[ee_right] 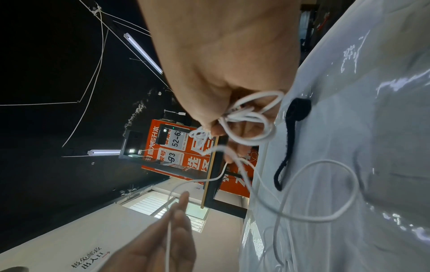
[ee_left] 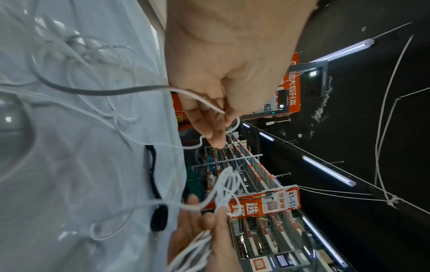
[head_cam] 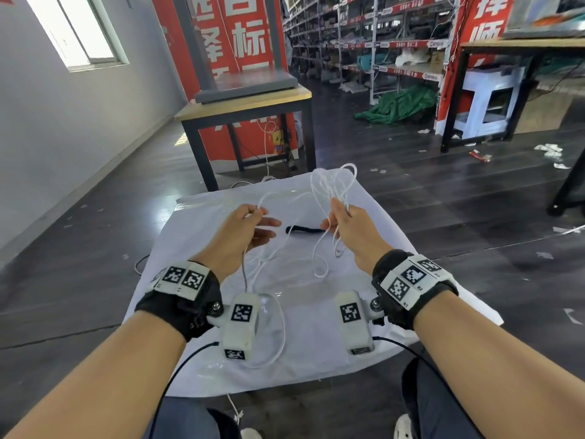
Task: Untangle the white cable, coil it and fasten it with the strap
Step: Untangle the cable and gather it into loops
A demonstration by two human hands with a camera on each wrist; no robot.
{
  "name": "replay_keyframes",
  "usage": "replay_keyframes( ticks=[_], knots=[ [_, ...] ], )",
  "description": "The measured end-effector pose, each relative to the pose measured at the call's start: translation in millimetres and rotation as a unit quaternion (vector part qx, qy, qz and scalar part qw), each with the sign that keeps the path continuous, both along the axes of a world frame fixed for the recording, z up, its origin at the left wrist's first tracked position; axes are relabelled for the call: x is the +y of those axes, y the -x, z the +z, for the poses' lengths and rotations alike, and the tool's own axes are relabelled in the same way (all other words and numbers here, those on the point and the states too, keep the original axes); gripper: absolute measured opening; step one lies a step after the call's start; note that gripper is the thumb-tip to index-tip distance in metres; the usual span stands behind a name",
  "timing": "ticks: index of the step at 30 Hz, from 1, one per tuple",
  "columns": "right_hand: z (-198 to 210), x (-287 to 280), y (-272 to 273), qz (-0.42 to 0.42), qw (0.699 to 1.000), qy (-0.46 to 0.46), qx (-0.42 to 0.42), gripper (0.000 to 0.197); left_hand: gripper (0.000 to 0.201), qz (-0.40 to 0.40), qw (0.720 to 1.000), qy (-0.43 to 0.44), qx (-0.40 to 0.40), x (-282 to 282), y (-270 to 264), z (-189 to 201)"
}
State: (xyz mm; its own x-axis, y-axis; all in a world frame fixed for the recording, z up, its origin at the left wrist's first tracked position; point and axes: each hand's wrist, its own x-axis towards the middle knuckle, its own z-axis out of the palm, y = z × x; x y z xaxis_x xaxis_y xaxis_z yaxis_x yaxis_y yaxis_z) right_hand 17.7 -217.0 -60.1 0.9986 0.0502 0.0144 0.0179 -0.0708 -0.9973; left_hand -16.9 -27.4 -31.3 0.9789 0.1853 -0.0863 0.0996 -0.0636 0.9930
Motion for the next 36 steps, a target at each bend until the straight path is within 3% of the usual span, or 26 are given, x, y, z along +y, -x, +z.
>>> replay_keyframes(
  ticks=[4, 7, 9, 11, 13, 15, 19, 21, 24, 26, 30, 33, 36],
  knots=[
    [0, 7, 3, 0.067, 0.997, 0.005, 0.046, 0.028, 0.013, 0.024, 0.997, 0.043, -0.061, 1, 1, 20],
    [4, 12, 7, 0.121, 0.989, 0.035, 0.076, 0.034, 0.019, 0.004, 0.995, -0.028, -0.098, -3, 2, 31],
    [6, 18, 10, 0.149, 0.983, 0.060, 0.085, 0.037, 0.022, -0.051, 0.986, -0.105, -0.116, -8, 5, 35],
    [6, 24, 11, 0.158, 0.980, 0.086, 0.082, 0.037, 0.024, -0.142, 0.959, -0.217, -0.113, -16, 10, 37],
    [6, 29, 13, 0.160, 0.979, 0.097, 0.079, 0.031, 0.025, -0.224, 0.901, -0.360, -0.097, -22, 13, 36],
    [6, 32, 16, 0.174, 0.977, 0.094, 0.082, 0.027, 0.026, -0.246, 0.861, -0.437, -0.090, -24, 15, 35],
    [4, 33, 19, 0.205, 0.970, 0.069, 0.113, 0.033, 0.029, -0.178, 0.906, -0.372, -0.090, -15, 13, 37],
    [3, 31, 18, 0.220, 0.967, 0.028, 0.128, 0.030, 0.030, -0.129, 0.909, -0.387, -0.086, -5, 8, 34],
    [3, 28, 16, 0.227, 0.963, 0.000, 0.148, 0.027, 0.037, -0.091, 0.927, -0.363, -0.016, 12, 1, 22],
    [5, 28, 16, 0.233, 0.960, -0.008, 0.155, 0.025, 0.035, -0.091, 0.949, -0.299, 0.038, 17, -1, 14],
    [8, 31, 18, 0.248, 0.954, -0.015, 0.171, 0.029, 0.033, -0.061, 0.987, -0.133, 0.066, 14, -5, 7],
    [11, 30, 19, 0.263, 0.949, -0.030, 0.172, 0.031, 0.023, -0.085, 0.993, -0.032, 0.071, 11, -6, 5],
    [11, 27, 17, 0.273, 0.944, -0.052, 0.176, 0.034, 0.026, -0.111, 0.990, 0.069, 0.060, 11, -4, 9]
  ],
)
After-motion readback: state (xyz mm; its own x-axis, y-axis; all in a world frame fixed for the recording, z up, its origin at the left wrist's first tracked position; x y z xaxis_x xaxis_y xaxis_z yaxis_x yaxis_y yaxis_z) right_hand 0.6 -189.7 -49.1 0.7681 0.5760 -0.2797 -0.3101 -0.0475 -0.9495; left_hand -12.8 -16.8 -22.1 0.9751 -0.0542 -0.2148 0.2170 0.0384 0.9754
